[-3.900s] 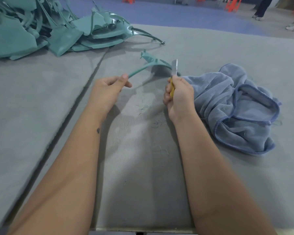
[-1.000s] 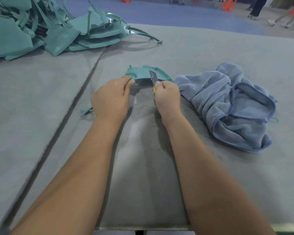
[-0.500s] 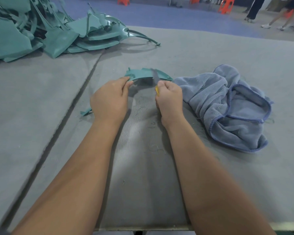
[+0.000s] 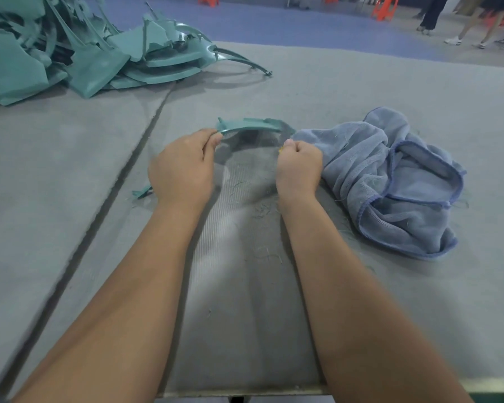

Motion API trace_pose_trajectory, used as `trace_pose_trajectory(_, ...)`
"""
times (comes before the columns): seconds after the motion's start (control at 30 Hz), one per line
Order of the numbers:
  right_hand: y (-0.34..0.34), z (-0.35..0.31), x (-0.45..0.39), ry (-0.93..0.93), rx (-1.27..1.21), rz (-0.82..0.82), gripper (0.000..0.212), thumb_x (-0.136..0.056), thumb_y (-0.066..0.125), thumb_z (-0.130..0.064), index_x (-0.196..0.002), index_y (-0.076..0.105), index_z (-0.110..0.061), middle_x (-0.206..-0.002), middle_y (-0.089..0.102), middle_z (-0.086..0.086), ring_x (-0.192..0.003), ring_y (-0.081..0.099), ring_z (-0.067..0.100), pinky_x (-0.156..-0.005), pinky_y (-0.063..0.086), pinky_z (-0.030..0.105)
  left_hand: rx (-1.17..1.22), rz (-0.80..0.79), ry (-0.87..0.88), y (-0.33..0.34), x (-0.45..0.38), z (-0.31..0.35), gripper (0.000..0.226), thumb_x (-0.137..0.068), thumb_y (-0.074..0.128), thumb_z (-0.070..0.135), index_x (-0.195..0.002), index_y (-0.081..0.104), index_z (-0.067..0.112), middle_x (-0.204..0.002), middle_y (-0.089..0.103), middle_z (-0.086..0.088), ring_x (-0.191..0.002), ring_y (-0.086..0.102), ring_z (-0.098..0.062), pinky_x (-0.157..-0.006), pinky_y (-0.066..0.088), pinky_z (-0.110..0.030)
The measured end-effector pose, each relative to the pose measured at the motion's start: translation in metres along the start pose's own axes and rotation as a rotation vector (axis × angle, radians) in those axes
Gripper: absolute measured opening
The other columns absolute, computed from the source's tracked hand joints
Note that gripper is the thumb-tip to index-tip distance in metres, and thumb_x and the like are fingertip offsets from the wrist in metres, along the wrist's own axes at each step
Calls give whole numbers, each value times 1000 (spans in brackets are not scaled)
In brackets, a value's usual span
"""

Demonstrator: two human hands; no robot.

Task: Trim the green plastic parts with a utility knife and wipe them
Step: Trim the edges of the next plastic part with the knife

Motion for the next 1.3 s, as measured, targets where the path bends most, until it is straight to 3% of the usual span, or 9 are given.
trace_pose_trajectory(0.13,5,-2,3,-18,71,-69,44,-97,45,-17,-54,35,-15,-51,37,-3,-49,31,13,-50,24,29,-26,-13,27,1,1,3,35,-102,37,44,-109,68,30,-86,70,1,-69,49,-15,-47,20,-24)
trace_pose_trajectory(0.27,-4,-1,0,10,-29,59,47,-98,43,-12,-54,26,-15,-51,30,-4,-47,24,10,-41,24,20,4,-10,-20,1,0,0,38,-102,35,46,-108,68,30,-88,70,4,-79,62,-22,-54,38,-32)
trace_pose_trajectory(0.37,-6,0,-3,25,-16,67,47,-99,43,-13,-54,27,-14,-52,32,-3,-47,26,11,-43,22,21,1,-12,-21,1,1,0,39,-101,34,47,-104,68,29,-85,69,4,-77,61,-22,-55,44,-35)
trace_pose_trajectory(0.73,3,2,-4,4,-1,-23,48,-96,46,-12,-52,28,-16,-48,29,-3,-48,24,14,-50,21,29,-16,9,11,1,0,1,35,-102,37,44,-104,69,30,-85,69,3,-78,62,-23,-52,29,-28)
trace_pose_trajectory(0.83,10,0,0,-34,115,-78,45,-96,45,-17,-53,32,-16,-51,34,-4,-50,28,14,-49,21,30,-36,-17,47,4,1,3,35,-102,37,44,-98,67,26,-80,65,2,-68,52,-18,-47,22,-27)
trace_pose_trajectory(1.0,11,2,0,-45,99,-107,44,-95,46,-17,-53,31,-17,-50,33,-4,-51,29,16,-55,26,30,-31,20,51,1,2,4,35,-102,38,43,-109,69,28,-90,70,0,-75,57,-21,-47,18,-24)
trace_pose_trajectory(1.07,11,3,-2,-30,58,-111,44,-94,46,-18,-53,30,-18,-49,33,-4,-51,28,17,-57,27,33,-42,25,54,1,2,5,35,-102,39,43,-109,69,28,-89,70,0,-70,51,-17,-47,17,-22)
trace_pose_trajectory(1.3,25,0,7,-126,67,-227,44,-90,48,-21,-50,31,-17,-45,31,-7,-52,31,19,-57,30,36,-62,-73,150,13,2,12,35,-101,43,42,-113,68,22,-95,71,-6,-84,62,-30,-57,32,-31)
Point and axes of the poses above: each hand's wrist, its own x-axis away from the middle knuckle, its own y-axis out of the palm, z = x × y, the point moved 4 cm from there along -x, towards the middle knuckle
